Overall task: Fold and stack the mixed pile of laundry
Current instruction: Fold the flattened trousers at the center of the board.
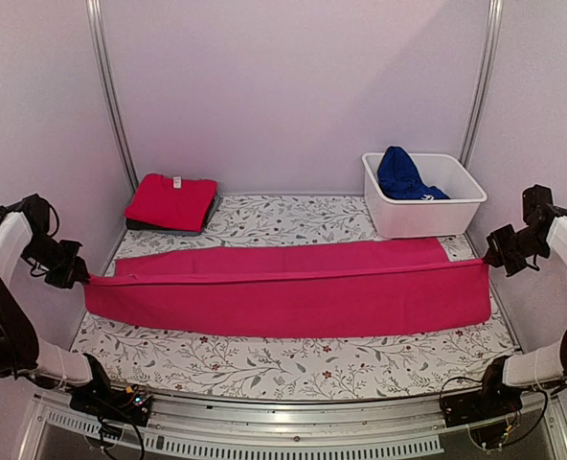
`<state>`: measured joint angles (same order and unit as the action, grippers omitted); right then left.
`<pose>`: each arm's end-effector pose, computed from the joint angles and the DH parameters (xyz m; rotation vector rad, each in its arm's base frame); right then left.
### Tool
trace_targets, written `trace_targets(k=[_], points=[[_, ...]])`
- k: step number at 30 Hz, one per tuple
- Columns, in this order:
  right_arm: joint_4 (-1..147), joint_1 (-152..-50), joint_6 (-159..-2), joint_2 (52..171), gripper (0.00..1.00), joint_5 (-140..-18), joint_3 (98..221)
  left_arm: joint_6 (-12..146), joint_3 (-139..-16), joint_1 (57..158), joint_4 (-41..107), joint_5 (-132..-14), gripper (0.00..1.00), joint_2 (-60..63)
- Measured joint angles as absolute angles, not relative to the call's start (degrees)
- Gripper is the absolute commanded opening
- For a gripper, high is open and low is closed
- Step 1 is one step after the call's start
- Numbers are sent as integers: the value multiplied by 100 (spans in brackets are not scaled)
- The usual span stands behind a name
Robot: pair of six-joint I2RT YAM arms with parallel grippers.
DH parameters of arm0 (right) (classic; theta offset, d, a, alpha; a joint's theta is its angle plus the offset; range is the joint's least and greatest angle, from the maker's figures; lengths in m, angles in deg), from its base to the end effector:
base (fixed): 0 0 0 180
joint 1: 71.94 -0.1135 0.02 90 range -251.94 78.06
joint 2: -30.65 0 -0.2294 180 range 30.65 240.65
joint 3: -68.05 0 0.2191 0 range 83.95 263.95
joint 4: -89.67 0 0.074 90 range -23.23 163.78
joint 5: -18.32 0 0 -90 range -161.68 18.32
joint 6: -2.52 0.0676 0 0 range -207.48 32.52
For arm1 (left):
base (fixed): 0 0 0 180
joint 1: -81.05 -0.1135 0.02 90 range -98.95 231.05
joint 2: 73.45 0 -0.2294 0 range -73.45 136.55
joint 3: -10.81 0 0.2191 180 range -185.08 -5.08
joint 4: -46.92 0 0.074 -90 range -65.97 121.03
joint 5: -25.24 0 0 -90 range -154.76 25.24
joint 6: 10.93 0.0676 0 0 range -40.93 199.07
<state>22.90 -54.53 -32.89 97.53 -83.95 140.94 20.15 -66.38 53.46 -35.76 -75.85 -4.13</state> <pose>0.2106 -0.0510 0.2252 1.5158 2.2142 0.4963 0.1769 0.0778 0.2227 -1.9701 2.1489 -0.3774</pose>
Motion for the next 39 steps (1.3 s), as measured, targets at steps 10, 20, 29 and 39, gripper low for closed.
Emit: trace_targets(k=[10, 20, 29, 39], points=[[4518, -5768, -3523, 11722, 0, -9350, 14721, 1875, -6612, 5647, -1860, -8031, 0, 699], [5923, -6247, -3800, 13156, 0, -9503, 15289, 1919, -6776, 5968, -487, -7922, 0, 2043], [6356, -6295, -3864, 14563, 0, -9468, 15114, 2170, -7195, 6410, 20, -7729, 0, 3449], [6041, -6214, -3560, 13250, 0, -8867, 13672, 2367, -6426, 6497, 564, -7716, 0, 2979]])
